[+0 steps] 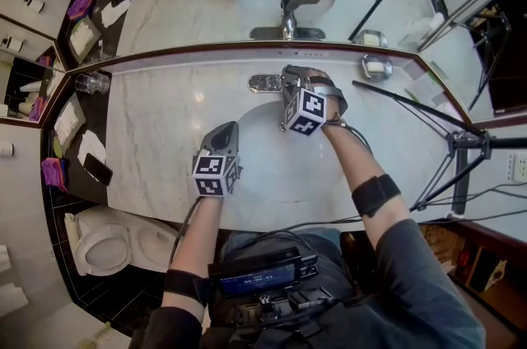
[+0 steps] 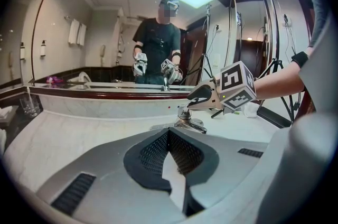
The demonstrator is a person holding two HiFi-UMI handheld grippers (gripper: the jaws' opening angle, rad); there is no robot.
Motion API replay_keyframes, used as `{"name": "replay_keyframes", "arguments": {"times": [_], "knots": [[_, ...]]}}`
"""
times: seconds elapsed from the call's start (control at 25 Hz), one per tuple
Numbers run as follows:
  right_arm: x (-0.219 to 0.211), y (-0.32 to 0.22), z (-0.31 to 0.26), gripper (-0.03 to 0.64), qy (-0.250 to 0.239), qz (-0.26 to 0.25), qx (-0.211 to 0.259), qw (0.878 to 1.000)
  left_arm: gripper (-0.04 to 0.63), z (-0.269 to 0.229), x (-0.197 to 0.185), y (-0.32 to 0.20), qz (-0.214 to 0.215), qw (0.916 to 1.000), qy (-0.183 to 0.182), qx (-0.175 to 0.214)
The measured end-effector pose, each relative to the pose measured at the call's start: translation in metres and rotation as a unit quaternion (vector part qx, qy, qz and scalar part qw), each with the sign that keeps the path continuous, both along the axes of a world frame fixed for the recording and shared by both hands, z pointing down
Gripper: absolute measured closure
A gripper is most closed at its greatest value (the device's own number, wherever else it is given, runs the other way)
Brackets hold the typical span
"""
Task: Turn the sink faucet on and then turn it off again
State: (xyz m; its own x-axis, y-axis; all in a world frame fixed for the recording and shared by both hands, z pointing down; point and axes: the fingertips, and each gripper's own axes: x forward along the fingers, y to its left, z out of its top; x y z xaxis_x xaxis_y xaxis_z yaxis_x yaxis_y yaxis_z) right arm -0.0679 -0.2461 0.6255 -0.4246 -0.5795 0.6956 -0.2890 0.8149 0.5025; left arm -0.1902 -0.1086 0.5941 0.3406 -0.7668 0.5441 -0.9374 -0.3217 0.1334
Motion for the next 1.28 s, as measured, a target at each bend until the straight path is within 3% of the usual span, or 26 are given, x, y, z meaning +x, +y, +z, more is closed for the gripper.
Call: {"name": "replay_keyframes", "arguments": {"times": [0.6, 0.88, 1.28], "knots": [[0.013, 0.014, 0.003, 0.442, -0.008, 0.049, -0.036, 0.998, 0.592, -0.008, 0.009, -0.002, 0.006, 0.9999, 0.0, 0.009], [0.02, 0.041, -0.022, 0.449, -0.052, 0.067, -0.036, 0.996, 0.594, -0.015, 0.011, 0.0, 0.008, 0.9998, 0.007, 0.016], [0.076, 0.069, -0.048, 0.591, -0.15, 0.163, -0.047, 0.974, 0.592, -0.032, 0.018, 0.002, 0.008, 0.9992, 0.018, 0.034]]}}
